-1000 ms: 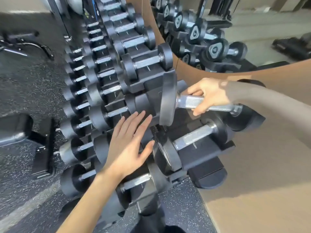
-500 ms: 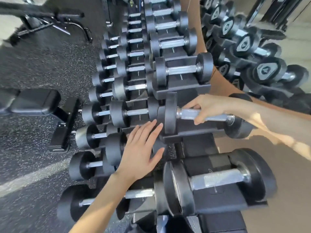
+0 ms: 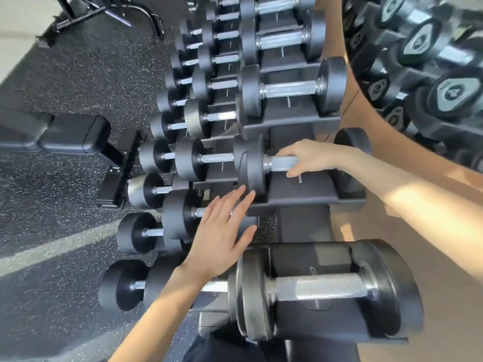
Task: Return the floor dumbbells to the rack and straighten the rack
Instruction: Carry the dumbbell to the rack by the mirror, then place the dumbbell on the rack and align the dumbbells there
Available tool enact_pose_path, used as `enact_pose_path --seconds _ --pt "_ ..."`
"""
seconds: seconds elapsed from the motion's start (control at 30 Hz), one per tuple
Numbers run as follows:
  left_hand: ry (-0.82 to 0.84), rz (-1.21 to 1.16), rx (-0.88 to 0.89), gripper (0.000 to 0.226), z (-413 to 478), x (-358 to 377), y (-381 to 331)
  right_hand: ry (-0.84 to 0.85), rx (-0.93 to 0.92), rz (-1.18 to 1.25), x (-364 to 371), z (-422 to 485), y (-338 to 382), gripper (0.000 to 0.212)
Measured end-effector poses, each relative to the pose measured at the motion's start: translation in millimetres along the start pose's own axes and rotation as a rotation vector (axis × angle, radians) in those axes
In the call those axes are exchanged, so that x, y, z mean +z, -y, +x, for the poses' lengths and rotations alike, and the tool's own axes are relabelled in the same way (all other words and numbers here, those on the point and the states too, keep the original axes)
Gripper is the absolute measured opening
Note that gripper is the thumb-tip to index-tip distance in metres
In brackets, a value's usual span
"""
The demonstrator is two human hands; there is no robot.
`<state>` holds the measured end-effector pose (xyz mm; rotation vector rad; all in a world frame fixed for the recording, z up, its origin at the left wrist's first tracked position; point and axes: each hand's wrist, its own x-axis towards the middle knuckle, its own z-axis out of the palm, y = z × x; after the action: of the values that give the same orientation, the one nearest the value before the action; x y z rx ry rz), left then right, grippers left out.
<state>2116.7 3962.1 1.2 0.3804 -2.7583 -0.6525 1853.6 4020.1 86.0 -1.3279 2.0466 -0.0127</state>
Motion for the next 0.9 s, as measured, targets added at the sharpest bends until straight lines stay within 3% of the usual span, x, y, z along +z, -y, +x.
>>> enact_pose_path --seconds 0.33,0.43,0.6,0.73,0.9 --pt "0.014 -0.026 0.057 0.055 -0.5 -7.6 2.0 -0.111 0.011 -0.044 19.2 -34.1 -7.0 0.067" --pt "0.036 -0.031 0.114 0.054 -2.6 -12.1 3.6 -0.181 0.027 0.023 20.4 -64.3 5.0 0.058" --pt "0.062 -0.055 0.288 0.048 -7.1 -20.8 5.2 -0.277 0.026 0.478 43.6 -130.1 52.6 0.041" --pt "0.066 -0.076 0.353 0.041 -18.2 -25.1 8.0 -0.434 -0.001 0.501 95.9 -178.2 85.1 0.046" --pt "0.101 -0.114 0.432 0.044 -44.6 -30.8 2.6 -0.558 -0.005 0.652 174.6 -206.2 113.7 0.034"
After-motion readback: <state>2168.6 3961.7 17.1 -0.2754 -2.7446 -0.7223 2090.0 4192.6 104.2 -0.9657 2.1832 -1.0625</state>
